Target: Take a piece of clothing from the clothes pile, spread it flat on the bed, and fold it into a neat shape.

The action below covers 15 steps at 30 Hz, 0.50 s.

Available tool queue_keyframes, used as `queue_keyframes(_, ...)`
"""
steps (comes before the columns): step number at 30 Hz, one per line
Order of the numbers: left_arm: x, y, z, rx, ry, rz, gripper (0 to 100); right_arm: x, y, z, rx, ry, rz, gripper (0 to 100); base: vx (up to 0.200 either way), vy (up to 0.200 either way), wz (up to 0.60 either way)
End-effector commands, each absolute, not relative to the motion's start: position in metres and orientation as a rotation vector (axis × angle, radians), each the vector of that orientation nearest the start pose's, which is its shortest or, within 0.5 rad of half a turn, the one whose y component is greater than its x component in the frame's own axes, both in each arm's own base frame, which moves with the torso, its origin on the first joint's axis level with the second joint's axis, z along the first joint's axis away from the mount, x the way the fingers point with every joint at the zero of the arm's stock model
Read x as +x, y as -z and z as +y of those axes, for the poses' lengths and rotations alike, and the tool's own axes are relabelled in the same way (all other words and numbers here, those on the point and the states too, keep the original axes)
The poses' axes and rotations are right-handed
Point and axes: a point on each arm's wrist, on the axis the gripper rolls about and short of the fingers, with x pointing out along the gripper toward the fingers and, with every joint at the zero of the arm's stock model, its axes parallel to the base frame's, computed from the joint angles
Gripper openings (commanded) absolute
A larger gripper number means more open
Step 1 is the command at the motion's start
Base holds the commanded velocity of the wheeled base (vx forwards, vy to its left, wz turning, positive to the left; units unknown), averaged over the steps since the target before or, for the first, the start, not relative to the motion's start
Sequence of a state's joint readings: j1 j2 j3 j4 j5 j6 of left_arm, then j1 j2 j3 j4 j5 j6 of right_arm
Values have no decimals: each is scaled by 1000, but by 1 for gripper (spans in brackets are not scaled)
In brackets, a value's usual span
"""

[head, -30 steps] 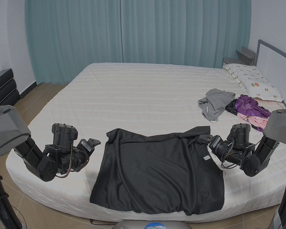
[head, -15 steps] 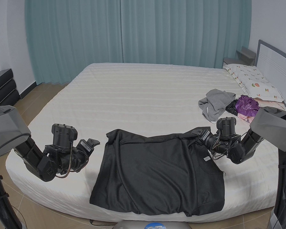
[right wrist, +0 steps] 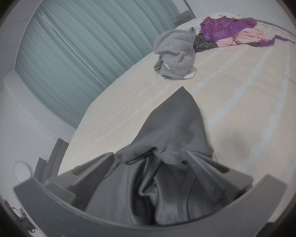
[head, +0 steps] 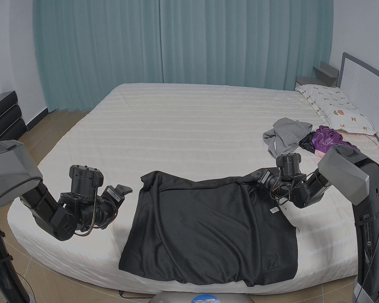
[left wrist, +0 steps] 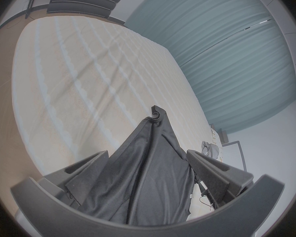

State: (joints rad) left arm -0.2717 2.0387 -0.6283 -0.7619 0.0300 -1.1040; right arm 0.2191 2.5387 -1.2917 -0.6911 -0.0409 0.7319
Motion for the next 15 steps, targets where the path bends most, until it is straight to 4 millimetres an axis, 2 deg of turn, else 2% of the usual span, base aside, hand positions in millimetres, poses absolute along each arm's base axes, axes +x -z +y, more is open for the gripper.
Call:
queue_keyframes(1, 308, -44, -85, -960, -150, 699, 100, 462, 43, 101, 610, 37, 585, 0, 0, 0, 0)
queue_keyframes(7, 310, -42, -84, -958, -157, 698, 100, 473, 49, 103, 559, 46, 575, 0, 0, 0, 0)
queue_keyframes(9, 310, -41, -84, -957, -160, 700, 100, 479, 44, 104, 565, 39, 546, 0, 0, 0, 0)
queue_keyframes(10, 310, -40, -84, -956, -161, 703, 100, 488, 34, 103, 578, 32, 499, 0, 0, 0, 0)
queue_keyframes(15, 311, -40, -85, -956, -161, 701, 100, 516, 15, 97, 597, 61, 331, 0, 0, 0, 0)
